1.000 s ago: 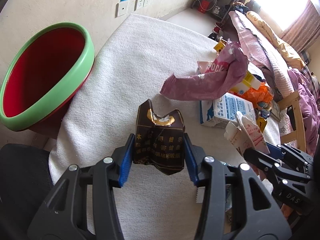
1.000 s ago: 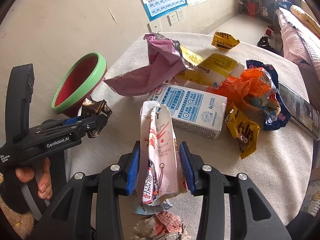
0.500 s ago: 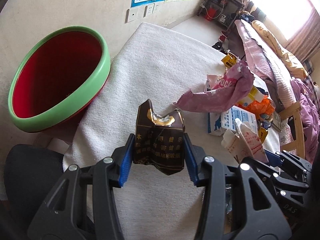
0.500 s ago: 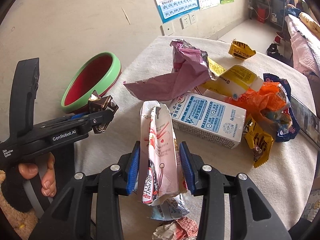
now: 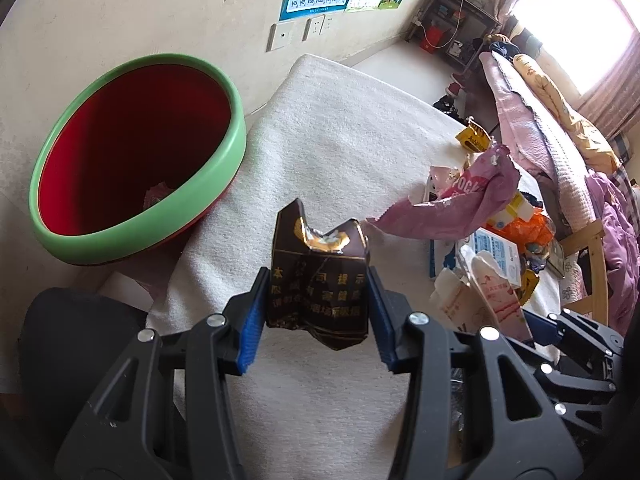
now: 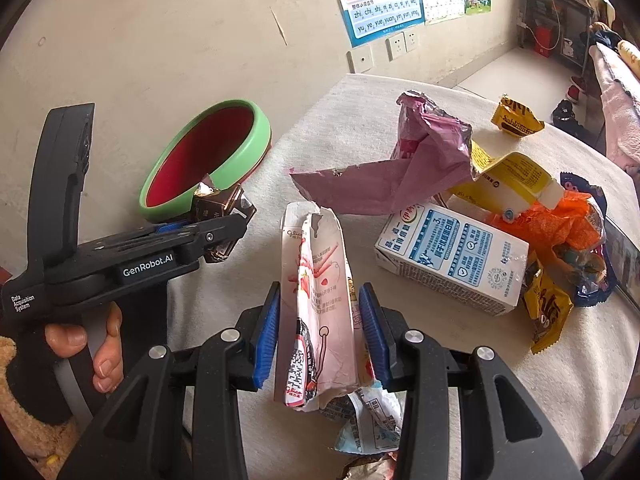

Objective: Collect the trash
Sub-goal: 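Carry both items to the red bin and open both tools to drop them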

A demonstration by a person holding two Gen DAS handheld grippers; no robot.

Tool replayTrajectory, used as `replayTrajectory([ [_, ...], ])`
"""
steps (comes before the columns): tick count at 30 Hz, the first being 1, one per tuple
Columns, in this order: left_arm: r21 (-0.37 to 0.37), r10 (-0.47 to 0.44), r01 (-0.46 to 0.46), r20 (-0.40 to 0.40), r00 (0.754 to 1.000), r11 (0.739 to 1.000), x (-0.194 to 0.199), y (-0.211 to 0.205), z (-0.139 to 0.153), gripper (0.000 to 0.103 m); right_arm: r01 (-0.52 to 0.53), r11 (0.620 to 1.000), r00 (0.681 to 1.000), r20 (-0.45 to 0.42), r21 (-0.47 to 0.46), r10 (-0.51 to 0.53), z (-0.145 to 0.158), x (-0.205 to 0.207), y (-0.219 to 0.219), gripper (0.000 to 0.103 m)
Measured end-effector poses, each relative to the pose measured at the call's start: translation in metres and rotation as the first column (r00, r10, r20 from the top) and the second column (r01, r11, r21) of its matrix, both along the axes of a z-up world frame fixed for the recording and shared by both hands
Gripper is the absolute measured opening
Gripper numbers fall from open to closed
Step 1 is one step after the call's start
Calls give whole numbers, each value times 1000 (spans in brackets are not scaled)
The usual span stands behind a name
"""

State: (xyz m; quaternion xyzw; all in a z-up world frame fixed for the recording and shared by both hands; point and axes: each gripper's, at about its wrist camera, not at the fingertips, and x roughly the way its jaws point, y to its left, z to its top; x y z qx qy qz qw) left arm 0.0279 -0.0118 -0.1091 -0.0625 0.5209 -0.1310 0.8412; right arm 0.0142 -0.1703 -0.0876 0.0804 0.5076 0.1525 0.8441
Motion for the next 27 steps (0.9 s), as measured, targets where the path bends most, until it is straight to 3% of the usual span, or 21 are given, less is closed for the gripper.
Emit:
replayTrajectory([
  [27, -15, 72, -72, 29, 997, 997, 6, 26, 7, 45, -51, 999, 999, 15, 3, 51, 6, 7, 11, 38],
])
